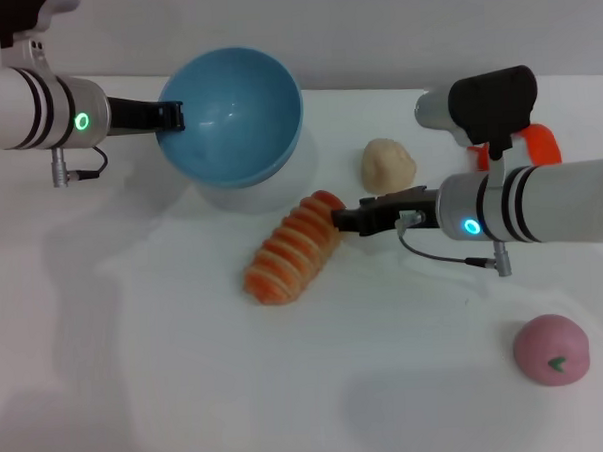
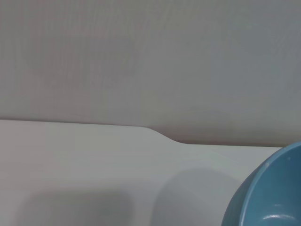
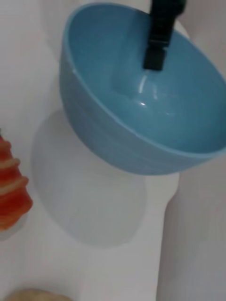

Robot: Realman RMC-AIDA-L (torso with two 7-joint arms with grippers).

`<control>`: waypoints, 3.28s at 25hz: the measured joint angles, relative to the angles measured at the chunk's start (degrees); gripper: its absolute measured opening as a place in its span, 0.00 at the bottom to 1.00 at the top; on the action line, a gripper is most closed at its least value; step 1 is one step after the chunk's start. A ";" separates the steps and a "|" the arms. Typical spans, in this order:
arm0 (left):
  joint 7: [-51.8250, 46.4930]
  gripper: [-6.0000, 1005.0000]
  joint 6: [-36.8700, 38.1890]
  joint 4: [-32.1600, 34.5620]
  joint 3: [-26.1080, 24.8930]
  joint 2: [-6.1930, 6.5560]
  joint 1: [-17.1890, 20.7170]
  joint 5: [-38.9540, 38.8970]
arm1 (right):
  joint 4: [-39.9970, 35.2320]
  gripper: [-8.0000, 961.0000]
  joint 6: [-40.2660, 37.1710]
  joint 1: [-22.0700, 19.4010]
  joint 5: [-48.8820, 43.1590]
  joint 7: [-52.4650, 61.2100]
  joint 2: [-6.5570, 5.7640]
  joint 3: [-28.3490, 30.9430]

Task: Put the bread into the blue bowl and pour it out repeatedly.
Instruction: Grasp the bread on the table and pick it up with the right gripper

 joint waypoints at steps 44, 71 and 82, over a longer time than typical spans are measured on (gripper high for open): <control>-0.71 0.01 1.85 -0.15 0.50 -0.16 -0.32 -0.44 | -1.60 0.50 -0.18 1.56 10.54 -31.71 0.06 -7.70; -1.28 0.01 2.48 -0.42 0.58 -0.27 -0.24 -0.44 | 2.63 0.04 -2.60 -0.66 10.27 -31.41 -0.67 -7.64; -1.28 0.01 2.60 -0.47 0.56 -0.20 -0.27 -0.44 | 5.10 0.16 -2.02 -1.62 7.78 -26.74 -1.11 -7.54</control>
